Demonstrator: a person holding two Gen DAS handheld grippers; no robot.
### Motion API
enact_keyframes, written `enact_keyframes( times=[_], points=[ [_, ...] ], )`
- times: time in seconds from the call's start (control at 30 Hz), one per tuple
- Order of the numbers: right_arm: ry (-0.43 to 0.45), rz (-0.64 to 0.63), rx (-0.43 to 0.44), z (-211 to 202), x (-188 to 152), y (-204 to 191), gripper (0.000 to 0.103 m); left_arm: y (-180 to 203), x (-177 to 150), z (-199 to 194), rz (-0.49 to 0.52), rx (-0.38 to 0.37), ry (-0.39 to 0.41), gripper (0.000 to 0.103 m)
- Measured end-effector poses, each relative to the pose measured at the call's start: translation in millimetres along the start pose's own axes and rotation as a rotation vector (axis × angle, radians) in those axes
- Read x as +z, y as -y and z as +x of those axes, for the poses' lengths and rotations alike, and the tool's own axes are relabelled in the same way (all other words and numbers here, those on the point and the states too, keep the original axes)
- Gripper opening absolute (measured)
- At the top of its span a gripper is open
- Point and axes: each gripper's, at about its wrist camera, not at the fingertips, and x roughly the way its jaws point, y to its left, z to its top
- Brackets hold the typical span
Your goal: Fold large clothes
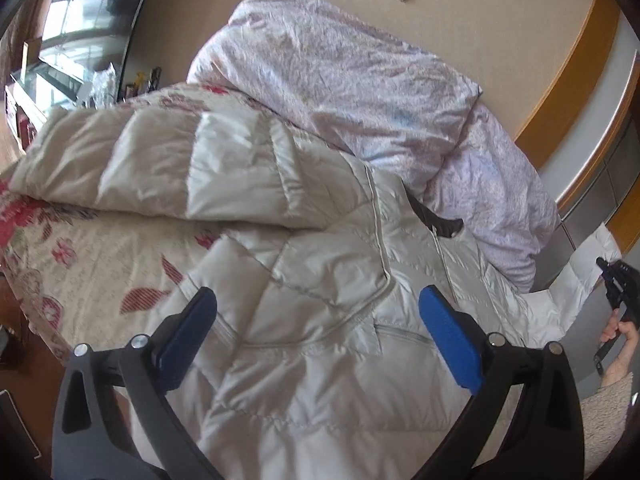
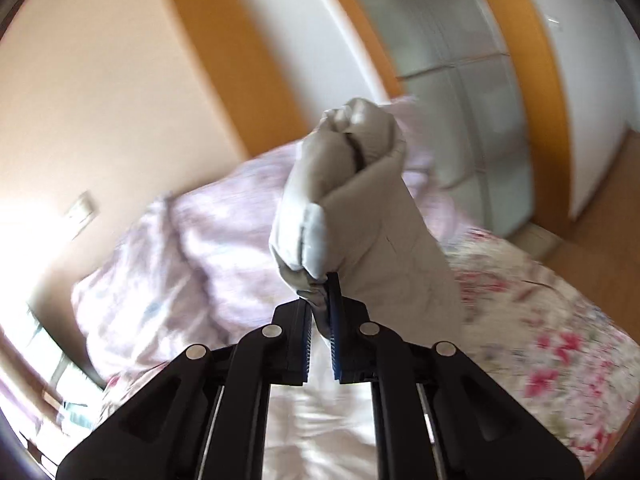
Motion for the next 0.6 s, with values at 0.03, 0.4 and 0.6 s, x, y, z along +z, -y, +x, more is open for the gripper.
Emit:
enact_keyframes(
  times=[0.03, 0.4, 0.6],
  points=[
    [-0.014, -0.018, 0.035, 8, -3, -18, 0.008, -3, 2, -5, 0.004, 0.005, 0.03, 0.101],
    [-0.247, -0.174, 0.174, 74, -85, -133, 0.008, -54, 21, -24, -0.105, 0.041, 0.076, 0.101],
    [-0.362, -0.33, 0.107, 103, -150, -167, 0.008, -73, 24, -22, -0.165, 0.046, 0.069, 0.101]
  ],
)
